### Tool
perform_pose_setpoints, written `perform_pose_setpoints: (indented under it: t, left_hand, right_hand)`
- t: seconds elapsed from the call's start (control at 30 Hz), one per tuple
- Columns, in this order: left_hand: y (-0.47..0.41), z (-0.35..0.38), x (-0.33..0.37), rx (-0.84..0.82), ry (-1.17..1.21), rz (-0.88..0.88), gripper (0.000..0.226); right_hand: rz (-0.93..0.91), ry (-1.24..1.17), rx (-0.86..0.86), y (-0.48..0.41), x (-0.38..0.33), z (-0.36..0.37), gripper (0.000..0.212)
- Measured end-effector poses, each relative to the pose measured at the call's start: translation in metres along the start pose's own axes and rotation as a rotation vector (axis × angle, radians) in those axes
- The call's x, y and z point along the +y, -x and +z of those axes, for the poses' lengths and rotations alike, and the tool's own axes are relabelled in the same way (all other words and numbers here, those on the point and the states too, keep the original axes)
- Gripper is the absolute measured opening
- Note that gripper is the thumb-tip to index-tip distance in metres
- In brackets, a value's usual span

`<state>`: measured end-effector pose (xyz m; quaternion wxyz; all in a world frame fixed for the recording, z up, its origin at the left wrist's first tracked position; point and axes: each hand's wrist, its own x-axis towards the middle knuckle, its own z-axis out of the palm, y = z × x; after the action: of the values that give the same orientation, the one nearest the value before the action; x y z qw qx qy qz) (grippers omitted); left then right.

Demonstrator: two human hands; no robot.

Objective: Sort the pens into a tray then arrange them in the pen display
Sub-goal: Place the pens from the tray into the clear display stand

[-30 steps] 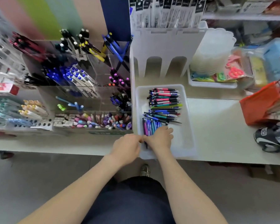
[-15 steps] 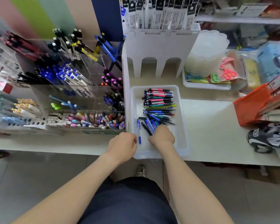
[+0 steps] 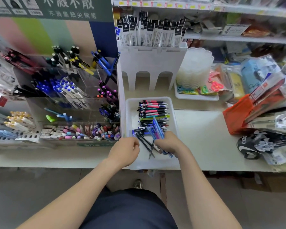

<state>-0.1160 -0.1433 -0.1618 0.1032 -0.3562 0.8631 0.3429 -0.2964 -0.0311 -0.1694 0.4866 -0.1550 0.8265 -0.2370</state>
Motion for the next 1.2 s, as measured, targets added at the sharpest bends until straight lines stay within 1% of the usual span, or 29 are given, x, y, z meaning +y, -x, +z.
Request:
perform_pose_setpoints:
  t: [0.07, 0.13, 0.17, 0.2, 0.23, 0.27, 0.3, 0.37, 0.53, 0.6, 0.73, 0.77, 0.8, 0.87, 0.9, 0.93, 0.97, 1.03, 1.1, 1.2]
  left_hand:
    - [-0.001, -0.009, 0.013, 0.040, 0.208, -0.015, 0.025]
    - [-0.003, -0.018, 0.027, 0.053, 0.469, -0.056, 0.022]
    - [-0.003, -0.025, 0.035, 0.034, 0.595, -0.071, 0.028]
    - [-0.004, -0.032, 0.041, 0.005, 0.704, -0.079, 0.041]
    - [-0.003, -0.039, 0.048, -0.028, 0.795, -0.079, 0.053]
    - [-0.001, -0.047, 0.055, -0.059, 0.877, -0.073, 0.060]
    - [0.002, -0.054, 0.062, -0.088, 0.948, -0.055, 0.062]
    - [0.006, -0.065, 0.073, -0.108, 1.065, -0.029, 0.055]
    - [0.006, -0.072, 0.088, -0.005, 1.398, -0.132, 0.027]
    - [0.005, -0.073, 0.089, 0.030, 1.435, -0.150, 0.022]
    - [0.004, -0.080, 0.084, 0.128, 1.475, -0.126, 0.022]
    - [0.004, -0.083, 0.083, 0.162, 1.479, -0.099, 0.020]
    - [0.004, -0.086, 0.082, 0.201, 1.479, -0.066, 0.016]
    - [0.005, -0.093, 0.081, 0.284, 1.458, -0.005, 0.008]
    - [0.007, -0.096, 0.082, 0.315, 1.444, 0.026, 0.010]
    - [0.008, -0.097, 0.084, 0.342, 1.418, 0.052, 0.014]
    - [0.009, -0.097, 0.085, 0.363, 1.373, 0.075, 0.020]
    - [0.015, -0.094, 0.088, 0.390, 1.264, 0.103, 0.029]
    - [0.021, -0.089, 0.087, 0.401, 1.161, 0.127, 0.037]
    - [0.028, -0.086, 0.079, 0.420, 1.067, 0.155, 0.046]
  right_hand:
    - [-0.120, -0.099, 0.025, 0.011, -0.003, 0.000, 0.029]
    - [-0.224, -0.259, 0.028, 0.027, -0.010, 0.002, 0.035]
    - [-0.265, -0.342, 0.022, 0.035, -0.014, 0.003, 0.040]
    - [-0.305, -0.405, 0.016, 0.046, -0.021, 0.004, 0.045]
    - [-0.346, -0.447, 0.017, 0.056, -0.028, 0.005, 0.048]
    - [-0.382, -0.457, 0.030, 0.066, -0.035, 0.007, 0.050]
    - [-0.408, -0.452, 0.050, 0.074, -0.041, 0.009, 0.050]
    - [-0.459, -0.398, 0.104, 0.085, -0.050, 0.014, 0.053]
    - [-0.645, -0.156, 0.303, 0.088, -0.064, 0.020, 0.070]
    - [-0.680, -0.118, 0.302, 0.090, -0.070, 0.019, 0.082]
    - [-0.699, -0.323, 0.183, 0.097, -0.072, 0.016, 0.100]
    - [-0.688, -0.385, 0.155, 0.098, -0.071, 0.014, 0.097]
    - [-0.669, -0.478, 0.115, 0.099, -0.072, 0.011, 0.087]
    - [-0.588, -0.779, 0.008, 0.101, -0.076, 0.011, 0.050]
    - [-0.494, -0.953, -0.013, 0.099, -0.079, 0.015, 0.037]
    - [-0.373, -1.117, -0.020, 0.099, -0.083, 0.019, 0.034]
    - [-0.260, -1.254, -0.032, 0.097, -0.087, 0.025, 0.035]
    - [-0.141, -1.461, -0.115, 0.096, -0.095, 0.037, 0.041]
    - [-0.102, -1.528, -0.145, 0.097, -0.102, 0.050, 0.043]
    - [-0.116, -1.511, -0.106, 0.104, -0.112, 0.062, 0.041]
